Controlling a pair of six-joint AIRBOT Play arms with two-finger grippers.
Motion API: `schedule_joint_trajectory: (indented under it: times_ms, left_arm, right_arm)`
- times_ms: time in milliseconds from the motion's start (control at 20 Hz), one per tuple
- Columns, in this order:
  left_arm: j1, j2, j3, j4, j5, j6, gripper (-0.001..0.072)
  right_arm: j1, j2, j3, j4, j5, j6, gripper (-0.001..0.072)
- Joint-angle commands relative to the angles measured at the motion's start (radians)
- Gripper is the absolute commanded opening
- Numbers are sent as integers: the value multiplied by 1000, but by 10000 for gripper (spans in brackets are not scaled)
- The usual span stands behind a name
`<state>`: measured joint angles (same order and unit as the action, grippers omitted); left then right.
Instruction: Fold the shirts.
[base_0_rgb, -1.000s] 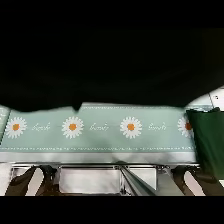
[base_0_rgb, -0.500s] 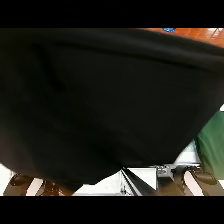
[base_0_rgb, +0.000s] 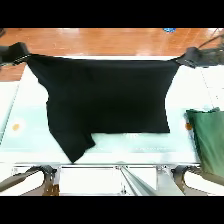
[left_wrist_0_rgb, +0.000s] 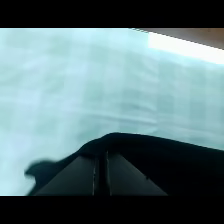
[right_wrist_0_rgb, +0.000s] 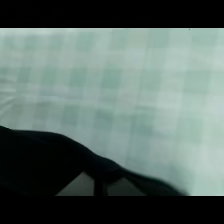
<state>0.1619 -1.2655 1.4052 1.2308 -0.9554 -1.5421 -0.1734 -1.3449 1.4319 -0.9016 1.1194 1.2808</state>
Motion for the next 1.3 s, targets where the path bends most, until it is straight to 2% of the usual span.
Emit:
schedule_joint_trajectory:
  times_ms: [0, 200, 400, 500, 600, 750, 850, 1200, 1250]
  left_arm:
    - [-1, -291, 159, -148, 33, -31, 19]
    - [-34, -466, 278, -185, -48, -53, 19]
    - [-54, -496, 278, -184, -92, -21, 19]
    - [-38, -485, 282, -184, -150, 23, 20]
    - [-10, -481, 283, -179, -252, 95, 20]
    - [28, -501, 282, -124, -392, 99, 20]
    - [29, -512, 254, -124, -410, 101, 20]
    - [-16, -576, 168, -124, -405, 101, 20]
    - [-27, -582, 169, -124, -404, 96, 29]
  right_arm:
    - [2, -315, 188, 65, -79, -11, 18]
    - [2, -563, 446, 66, -50, 82, 18]
    - [-10, -627, 499, 55, 18, 93, 19]
    - [-36, -621, 499, 55, 102, 79, 19]
    - [-72, -620, 499, 52, 244, 42, 19]
    - [-99, -620, 483, -72, 376, 40, 19]
    - [-99, -620, 438, -116, 379, 46, 19]
    - [-81, -620, 279, -118, 277, 46, 20]
    - [-79, -620, 276, -118, 266, 56, 81]
